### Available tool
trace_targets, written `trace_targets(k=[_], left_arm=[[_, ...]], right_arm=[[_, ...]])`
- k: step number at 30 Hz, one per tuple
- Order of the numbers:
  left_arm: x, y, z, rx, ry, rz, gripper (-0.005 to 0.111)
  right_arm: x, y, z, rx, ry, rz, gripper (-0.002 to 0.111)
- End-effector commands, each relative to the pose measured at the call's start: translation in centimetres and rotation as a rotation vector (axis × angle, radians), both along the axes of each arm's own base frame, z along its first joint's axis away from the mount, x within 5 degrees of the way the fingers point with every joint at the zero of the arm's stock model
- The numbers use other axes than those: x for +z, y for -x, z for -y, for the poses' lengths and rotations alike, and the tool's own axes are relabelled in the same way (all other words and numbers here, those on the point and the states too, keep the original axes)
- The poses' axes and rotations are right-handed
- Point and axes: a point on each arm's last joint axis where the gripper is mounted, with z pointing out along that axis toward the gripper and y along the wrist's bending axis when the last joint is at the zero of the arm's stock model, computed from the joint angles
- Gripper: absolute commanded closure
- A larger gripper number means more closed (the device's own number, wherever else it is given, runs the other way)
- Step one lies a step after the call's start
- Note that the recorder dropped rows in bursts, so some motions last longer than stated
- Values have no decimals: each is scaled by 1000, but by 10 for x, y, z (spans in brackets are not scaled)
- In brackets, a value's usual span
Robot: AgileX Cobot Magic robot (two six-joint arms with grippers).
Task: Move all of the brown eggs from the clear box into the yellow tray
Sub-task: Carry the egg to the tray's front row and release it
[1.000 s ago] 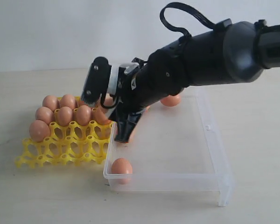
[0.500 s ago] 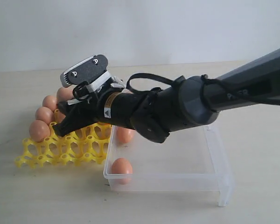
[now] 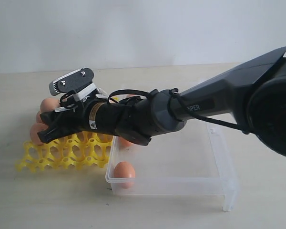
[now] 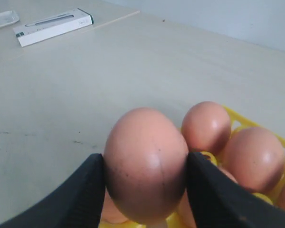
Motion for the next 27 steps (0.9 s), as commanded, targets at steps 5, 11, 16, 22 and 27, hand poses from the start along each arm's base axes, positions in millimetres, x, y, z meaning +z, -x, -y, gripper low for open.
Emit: trace_targets(k=[5,11,16,22,27], left_arm=[[2,0,0,0,6,15,107],[2,0,0,0,6,15,107],[2,0,0,0,6,15,107],[2,0,0,0,6,15,107],[2,0,0,0,6,15,107]], right_arm=[[-7,-2,2,-25,60,-35,108],[-9,-2,2,-41,38,-74,90],[-8,-2,1,-37,30,-70,62],[-11,-2,3,-51,64,-85,43],[12,-2,8,-107,120,-112,44]])
